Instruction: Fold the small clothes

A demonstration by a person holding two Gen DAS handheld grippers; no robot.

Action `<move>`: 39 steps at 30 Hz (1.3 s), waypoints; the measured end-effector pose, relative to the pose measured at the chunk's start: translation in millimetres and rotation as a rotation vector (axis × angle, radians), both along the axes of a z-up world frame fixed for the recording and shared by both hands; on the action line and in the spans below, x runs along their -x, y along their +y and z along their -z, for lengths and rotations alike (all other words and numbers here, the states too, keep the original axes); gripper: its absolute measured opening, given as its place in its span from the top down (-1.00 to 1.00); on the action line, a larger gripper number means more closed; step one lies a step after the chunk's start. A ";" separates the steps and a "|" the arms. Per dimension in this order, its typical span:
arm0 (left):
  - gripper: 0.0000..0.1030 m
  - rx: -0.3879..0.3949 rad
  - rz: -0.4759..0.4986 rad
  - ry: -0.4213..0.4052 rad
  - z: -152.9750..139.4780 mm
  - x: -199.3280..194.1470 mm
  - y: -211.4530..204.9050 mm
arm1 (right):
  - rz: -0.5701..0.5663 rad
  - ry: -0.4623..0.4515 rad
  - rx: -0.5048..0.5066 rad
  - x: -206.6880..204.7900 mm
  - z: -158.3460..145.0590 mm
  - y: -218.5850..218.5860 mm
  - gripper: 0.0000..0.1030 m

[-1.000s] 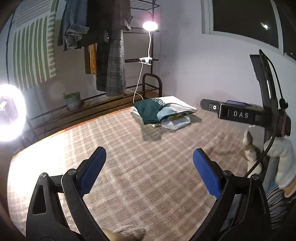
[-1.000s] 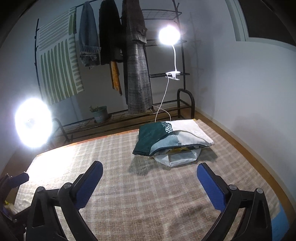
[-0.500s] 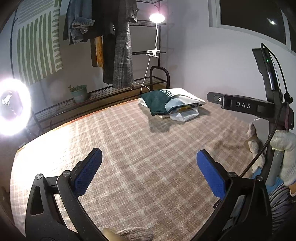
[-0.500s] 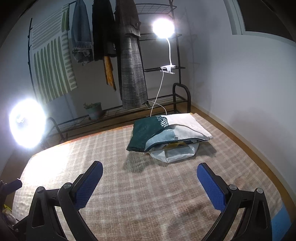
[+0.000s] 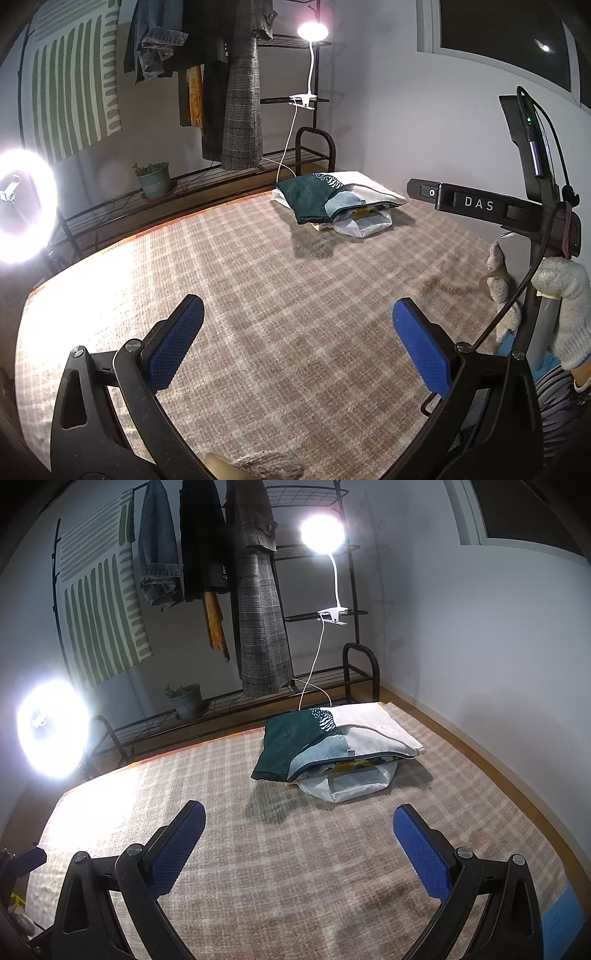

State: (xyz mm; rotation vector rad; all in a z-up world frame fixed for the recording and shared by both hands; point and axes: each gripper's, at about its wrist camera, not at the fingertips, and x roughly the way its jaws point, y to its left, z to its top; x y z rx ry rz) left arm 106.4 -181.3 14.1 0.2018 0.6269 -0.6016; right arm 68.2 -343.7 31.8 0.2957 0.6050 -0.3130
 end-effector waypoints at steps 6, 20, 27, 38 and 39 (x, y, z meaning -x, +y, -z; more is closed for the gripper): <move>-1.00 -0.001 0.000 0.004 2.7 1.1 -2.6 | -0.002 0.006 -0.004 -0.9 1.0 1.7 -0.99; -1.00 -0.002 -0.006 0.000 1.9 2.0 -1.9 | -0.009 0.006 -0.007 -2.6 2.0 4.6 -0.99; -1.00 -0.001 -0.006 0.000 1.6 2.2 -2.2 | -0.009 0.006 -0.007 -2.0 1.9 6.5 -0.99; -1.00 -0.002 -0.003 0.001 1.6 1.8 -1.2 | -0.013 0.006 -0.004 -2.2 1.7 9.3 -0.99; -1.00 -0.002 -0.004 0.001 1.4 2.0 -1.6 | -0.014 0.007 -0.004 -3.3 1.4 8.8 -0.99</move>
